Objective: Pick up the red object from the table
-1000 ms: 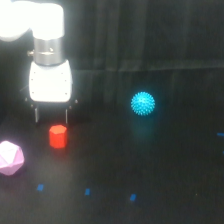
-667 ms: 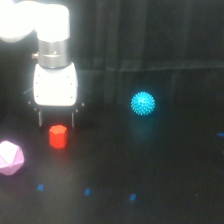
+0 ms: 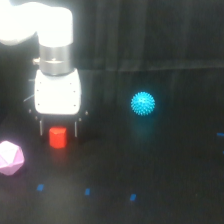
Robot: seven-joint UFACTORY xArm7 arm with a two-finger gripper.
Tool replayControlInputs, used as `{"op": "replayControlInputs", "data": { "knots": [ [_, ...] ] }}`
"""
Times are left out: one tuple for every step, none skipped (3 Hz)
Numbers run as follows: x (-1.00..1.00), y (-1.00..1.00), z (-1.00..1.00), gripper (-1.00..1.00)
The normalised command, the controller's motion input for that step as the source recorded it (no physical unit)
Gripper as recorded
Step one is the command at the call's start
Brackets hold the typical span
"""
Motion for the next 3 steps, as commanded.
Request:
{"op": "replayControlInputs", "data": {
  "knots": [
    [-0.42, -0.09, -0.53, -0.82],
    [-0.28, 0.34, -0.53, -0.99],
    [0.42, -0.07, -0.34, -0.79]
  ]
}}
